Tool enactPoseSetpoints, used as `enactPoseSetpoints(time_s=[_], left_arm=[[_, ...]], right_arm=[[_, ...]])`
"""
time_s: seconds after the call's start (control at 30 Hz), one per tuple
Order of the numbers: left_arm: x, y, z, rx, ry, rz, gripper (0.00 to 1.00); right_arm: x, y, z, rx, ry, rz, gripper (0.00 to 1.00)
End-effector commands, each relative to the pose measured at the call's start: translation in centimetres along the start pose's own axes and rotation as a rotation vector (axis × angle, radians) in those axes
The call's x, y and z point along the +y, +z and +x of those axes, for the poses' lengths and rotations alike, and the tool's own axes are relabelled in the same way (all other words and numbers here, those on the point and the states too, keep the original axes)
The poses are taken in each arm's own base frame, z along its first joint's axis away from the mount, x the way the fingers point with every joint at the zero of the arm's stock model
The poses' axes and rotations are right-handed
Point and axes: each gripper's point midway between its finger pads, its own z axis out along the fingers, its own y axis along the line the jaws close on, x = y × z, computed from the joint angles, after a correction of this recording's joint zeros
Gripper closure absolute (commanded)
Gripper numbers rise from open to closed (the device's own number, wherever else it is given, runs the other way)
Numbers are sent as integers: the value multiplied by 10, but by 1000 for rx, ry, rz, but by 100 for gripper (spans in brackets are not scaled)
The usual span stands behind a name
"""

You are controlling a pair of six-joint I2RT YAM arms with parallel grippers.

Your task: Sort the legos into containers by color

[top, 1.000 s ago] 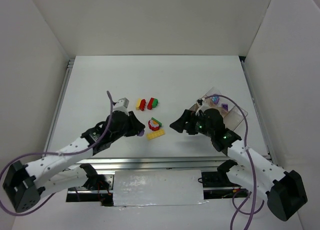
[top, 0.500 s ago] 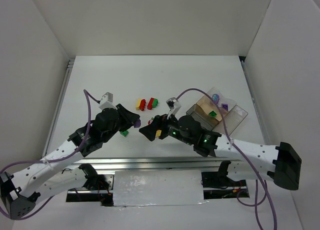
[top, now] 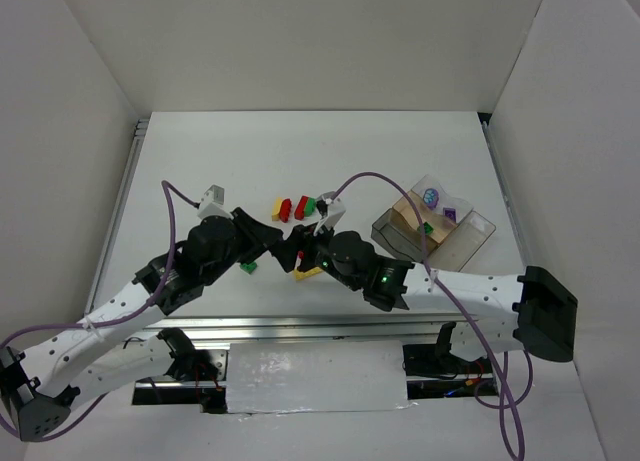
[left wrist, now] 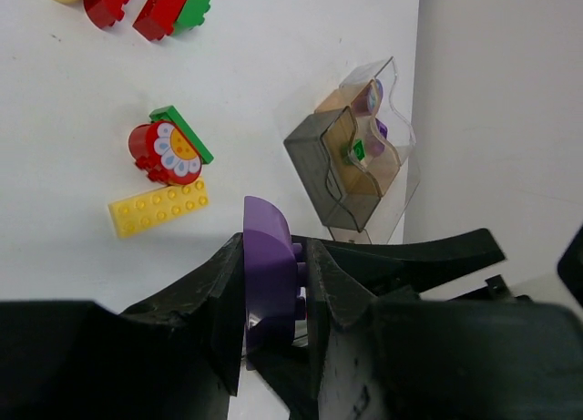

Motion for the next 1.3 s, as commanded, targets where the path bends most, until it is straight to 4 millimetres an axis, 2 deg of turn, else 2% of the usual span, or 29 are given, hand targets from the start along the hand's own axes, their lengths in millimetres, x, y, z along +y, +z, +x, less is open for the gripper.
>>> enactPoseSetpoints(time_s=[0.0,0.07,0.1,0.13,0.17,0.2,0.23,0.27,0.33,0.43,0.47,0.6,0.63,0.7,0.73,0.77,0.8,0.83,0.87,0.93,0.97,1.03,1.07,1.1,1.17,1.2,1.23,1.27], left_arm=[[-11,-4,4,23,-37,59,100],[-11,-4,5,29,-41,61,100],[-12,-3,6,34,-40,65,100],[-12,-3,6,33,-42,63,100],[-11,-4,5,28,-42,59,100],[-13,-6,-1,6,-43,61,94],[-11,-6,-4,-7,-42,52,94],[-13,-8,-8,-22,-42,52,88],[-14,-12,-19,-73,-38,54,79],[-18,-16,-33,-128,-30,65,36],[-20,-18,-38,-142,-27,69,3],[-19,-26,-62,-230,14,13,0],[-15,-28,-68,-250,48,-14,0],[-7,-38,-85,-303,128,-95,0],[-7,-41,-92,-318,157,-116,0],[2,-41,-94,-322,201,-169,0],[12,-37,-95,-313,251,-220,0],[15,-36,-97,-308,274,-244,0],[25,-33,-94,-283,304,-286,0],[37,-20,-85,-220,356,-323,1],[43,-16,-82,-200,363,-337,0],[54,-7,-72,-151,381,-361,1],[56,-5,-69,-135,387,-358,0],[56,-1,-66,-129,397,-344,0],[62,4,-56,-89,408,-342,1],[64,7,-54,-76,416,-347,0],[66,9,-50,-60,420,-344,1],[67,10,-49,-54,426,-348,1]], right_arm=[[19,9,-40,-134,12,-26,36],[23,11,-40,-135,9,-47,49],[25,12,-36,-128,5,-58,77],[26,13,-34,-122,7,-62,88],[25,14,-33,-117,11,-68,92],[22,14,-31,-112,25,-72,100],[21,13,-27,-102,23,-79,100],[18,13,-32,-115,49,-92,100],[12,10,-24,-94,66,-113,100],[-1,6,-28,-104,92,-108,100],[-2,3,-31,-114,98,-115,100],[-40,1,-38,-118,115,2,100],[-68,0,-46,-137,128,74,100],[-116,-10,-47,-118,170,256,100],[-151,-18,-69,-169,233,390,100],[-195,-37,-61,-136,239,592,100],[-213,-46,-78,-156,263,679,100],[-256,-67,-91,-184,301,821,100],[-282,-82,-79,-113,313,932,100],[-313,-99,-90,-99,338,1021,100],[-340,-117,-94,-110,374,1096,100],[-356,-124,-100,-109,389,1098,100],[-372,-136,-104,-123,412,1139,100],[-376,-138,-113,-138,414,1146,100],[-395,-151,-114,-130,434,1206,100],[-396,-148,-120,-128,437,1193,100],[-408,-155,-116,-112,458,1227,99],[-412,-156,-117,-110,463,1229,98]])
